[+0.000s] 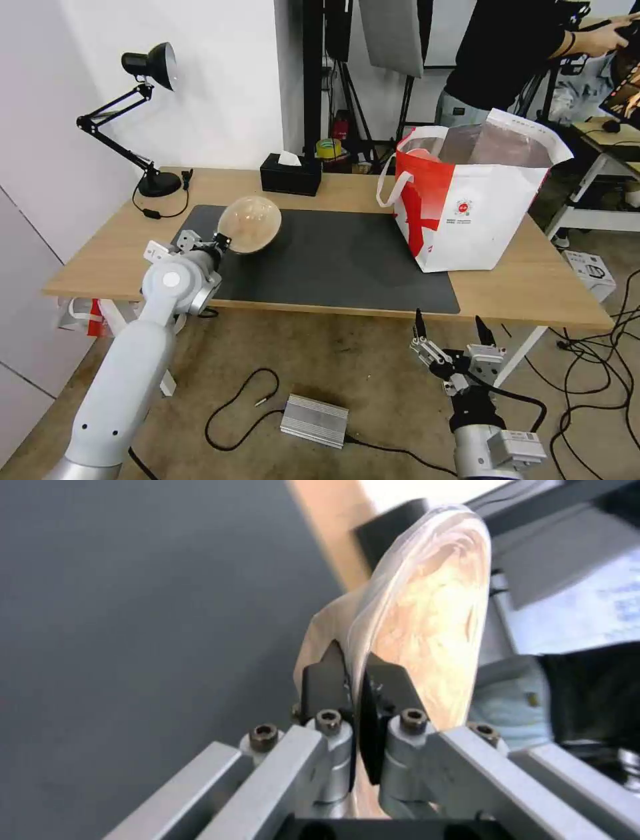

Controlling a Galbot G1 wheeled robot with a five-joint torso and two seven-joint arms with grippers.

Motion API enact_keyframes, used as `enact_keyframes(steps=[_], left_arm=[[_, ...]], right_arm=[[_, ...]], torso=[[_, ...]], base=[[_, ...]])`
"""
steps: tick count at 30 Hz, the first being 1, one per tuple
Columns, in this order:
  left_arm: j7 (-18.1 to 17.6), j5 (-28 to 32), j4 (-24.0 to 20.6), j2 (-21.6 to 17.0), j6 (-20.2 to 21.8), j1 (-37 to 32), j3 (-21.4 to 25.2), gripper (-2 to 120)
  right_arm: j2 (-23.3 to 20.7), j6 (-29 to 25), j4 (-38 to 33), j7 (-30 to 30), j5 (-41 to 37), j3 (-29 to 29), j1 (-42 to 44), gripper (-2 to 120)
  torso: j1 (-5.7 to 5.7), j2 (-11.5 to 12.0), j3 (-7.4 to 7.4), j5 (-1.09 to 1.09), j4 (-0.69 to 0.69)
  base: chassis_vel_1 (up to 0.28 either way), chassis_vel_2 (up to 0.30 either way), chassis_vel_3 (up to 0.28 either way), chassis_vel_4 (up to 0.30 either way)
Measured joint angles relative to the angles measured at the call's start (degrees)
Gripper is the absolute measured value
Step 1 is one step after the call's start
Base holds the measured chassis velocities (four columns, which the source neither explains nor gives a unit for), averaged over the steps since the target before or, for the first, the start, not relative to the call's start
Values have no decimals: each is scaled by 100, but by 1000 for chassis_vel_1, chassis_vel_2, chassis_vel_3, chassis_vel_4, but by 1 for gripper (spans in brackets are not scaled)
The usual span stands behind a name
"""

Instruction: Pick up the trash from the table and place it into the takeout bag.

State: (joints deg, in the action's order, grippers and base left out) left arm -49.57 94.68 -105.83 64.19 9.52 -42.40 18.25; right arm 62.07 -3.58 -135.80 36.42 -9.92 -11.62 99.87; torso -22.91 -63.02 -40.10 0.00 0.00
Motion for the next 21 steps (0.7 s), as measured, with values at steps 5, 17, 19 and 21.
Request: enact_keyframes(steps=[5, 17, 19, 21], left_arm=[[273, 50, -211, -147, -124, 145, -131, 0], [348, 65, -198, -188, -179, 334, -338, 0], [405, 70, -152, -192, -190, 394, -396, 0], [425, 70, -143, -193, -198, 424, -427, 0]], right_arm=[[0, 0, 0, 0, 0, 0, 0, 100], [0, 0, 0, 0, 0, 0, 0, 100], [0, 0, 0, 0, 0, 0, 0, 100], [0, 0, 0, 0, 0, 0, 0, 100]], torso=[[0, 0, 0, 1, 0], [0, 0, 0, 0, 0], [0, 0, 0, 0, 0], [0, 0, 0, 0, 0]], base=[[0, 0, 0, 0], [0, 0, 0, 0], [0, 0, 0, 0], [0, 0, 0, 0]])
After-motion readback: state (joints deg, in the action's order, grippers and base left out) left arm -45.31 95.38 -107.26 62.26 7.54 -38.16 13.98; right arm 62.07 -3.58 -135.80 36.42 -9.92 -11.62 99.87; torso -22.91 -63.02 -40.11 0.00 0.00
